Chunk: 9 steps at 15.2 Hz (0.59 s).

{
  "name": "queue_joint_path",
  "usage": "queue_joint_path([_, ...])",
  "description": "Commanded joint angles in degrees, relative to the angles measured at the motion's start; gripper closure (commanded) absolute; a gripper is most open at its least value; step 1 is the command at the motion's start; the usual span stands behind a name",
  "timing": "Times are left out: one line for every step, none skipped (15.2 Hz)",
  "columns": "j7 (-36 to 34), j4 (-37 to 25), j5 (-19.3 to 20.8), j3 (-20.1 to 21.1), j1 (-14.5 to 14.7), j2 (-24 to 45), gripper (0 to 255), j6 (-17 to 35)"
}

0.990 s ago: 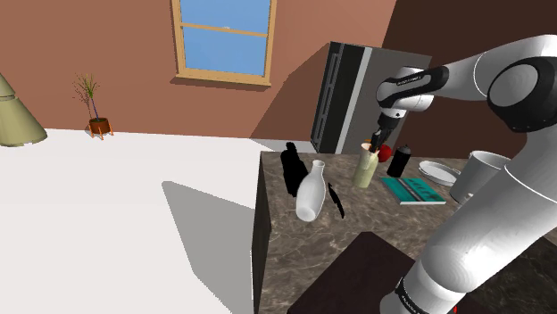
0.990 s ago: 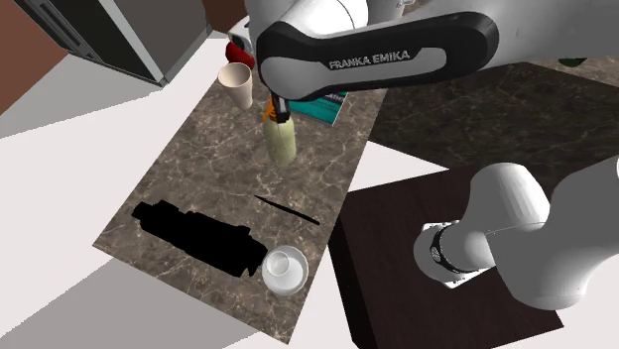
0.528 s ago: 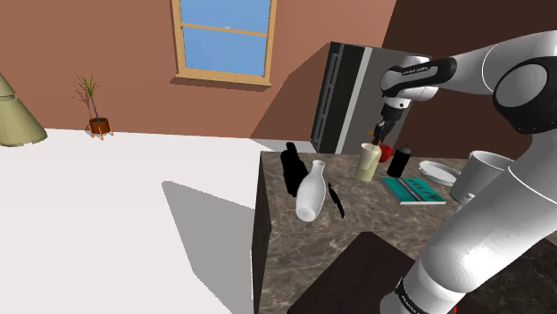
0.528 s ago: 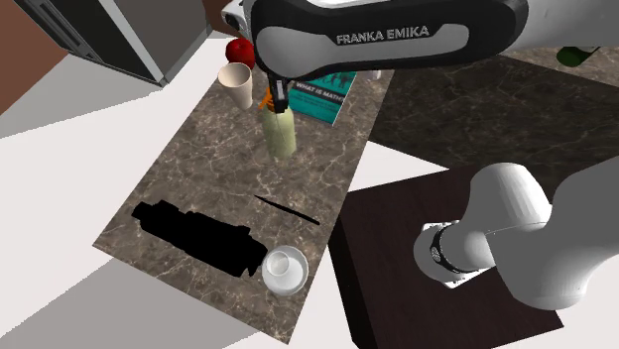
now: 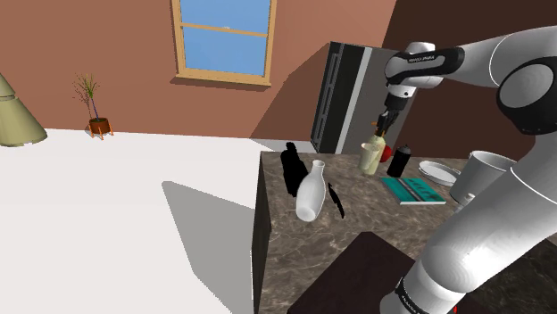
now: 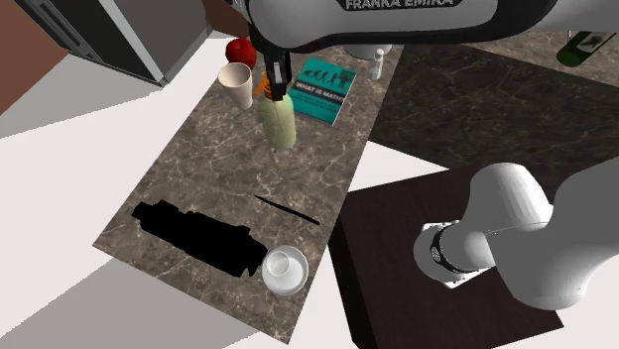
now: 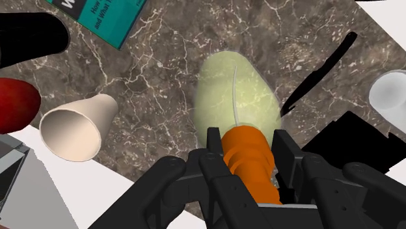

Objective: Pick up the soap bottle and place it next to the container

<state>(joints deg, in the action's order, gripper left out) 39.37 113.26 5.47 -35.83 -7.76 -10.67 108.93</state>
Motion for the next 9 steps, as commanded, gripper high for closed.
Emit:
queue_joint_path([-0.11, -1.34, 0.1, 0.16, 0.04, -0.25, 255, -1.56])
queue_joint_path([-0.11, -2.1, 0.08, 0.22, 0.06, -0.27, 255, -2.33])
queue_joint_path([-0.11, -2.87, 0.06, 0.26, 0.09, -0.27, 255, -3.09])
queue_joint_path([-0.1, -3.65, 0.03, 0.3, 0.12, -0.25, 255, -3.86])
queue_joint_path([-0.08, -4.45, -0.01, 0.34, 0.15, -0.22, 255, -4.63])
queue_joint_path([-0.06, -5.26, -0.06, 0.37, 0.18, -0.17, 255, -5.4])
queue_joint_path([-0.03, -6.09, -0.11, 0.39, 0.21, -0.11, 255, -6.18])
queue_joint_path([0.01, -6.93, -0.18, 0.42, 0.24, -0.03, 255, -6.95])
queue_joint_path([0.05, -7.79, -0.25, 0.43, 0.27, 0.07, 255, -7.72])
